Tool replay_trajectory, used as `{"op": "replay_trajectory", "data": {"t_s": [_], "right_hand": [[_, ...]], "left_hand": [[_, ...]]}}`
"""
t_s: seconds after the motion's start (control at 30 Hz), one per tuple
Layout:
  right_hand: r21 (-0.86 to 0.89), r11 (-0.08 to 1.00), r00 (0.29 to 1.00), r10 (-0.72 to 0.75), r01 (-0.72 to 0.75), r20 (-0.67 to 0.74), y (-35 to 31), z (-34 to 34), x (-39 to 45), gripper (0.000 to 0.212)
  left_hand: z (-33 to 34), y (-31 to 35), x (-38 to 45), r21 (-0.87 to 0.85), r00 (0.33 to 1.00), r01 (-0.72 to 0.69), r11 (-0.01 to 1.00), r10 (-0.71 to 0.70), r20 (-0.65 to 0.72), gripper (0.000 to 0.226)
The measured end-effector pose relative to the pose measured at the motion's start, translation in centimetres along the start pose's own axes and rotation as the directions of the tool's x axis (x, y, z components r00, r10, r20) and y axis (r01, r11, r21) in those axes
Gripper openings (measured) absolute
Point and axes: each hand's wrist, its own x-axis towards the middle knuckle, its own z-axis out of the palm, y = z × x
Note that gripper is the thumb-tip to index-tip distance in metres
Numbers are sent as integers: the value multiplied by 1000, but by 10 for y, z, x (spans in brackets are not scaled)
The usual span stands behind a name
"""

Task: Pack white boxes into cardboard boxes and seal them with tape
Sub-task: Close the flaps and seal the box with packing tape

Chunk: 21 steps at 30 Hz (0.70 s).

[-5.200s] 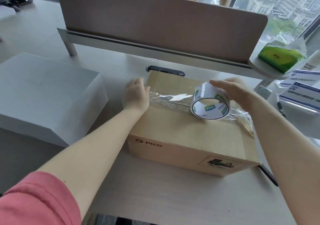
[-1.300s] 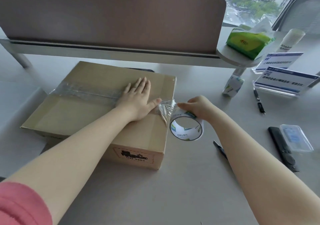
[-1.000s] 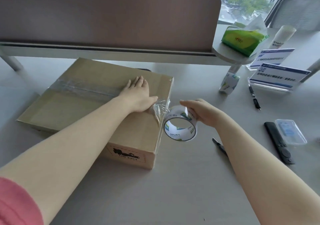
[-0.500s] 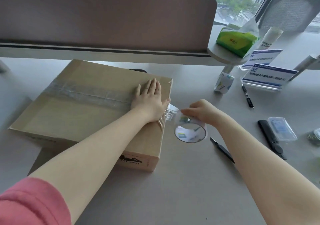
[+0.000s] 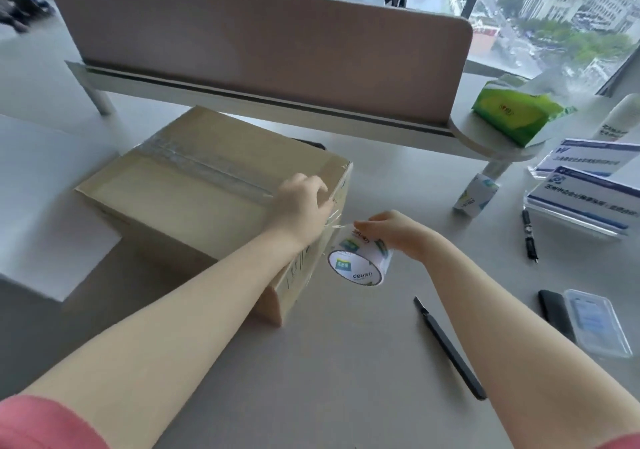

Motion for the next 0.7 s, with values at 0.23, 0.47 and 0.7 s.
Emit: {"op": "replay_trajectory", "data": {"t_s": [0.23,0.47,0.7], "right_hand": [[175,983,995,-72,58,74,10,7,-5,19],[306,944,991,-136,125,14,16,8,-8,19],[404,907,992,-100,123,-77,20,11,-10,18]], "left_hand": [[45,16,-59,-653,855,498,570,-451,257,25],[70,23,-56,-806,780,540,242,-506,370,15],[73,42,-59,-833,801,537,131,-389,455,8]]}}
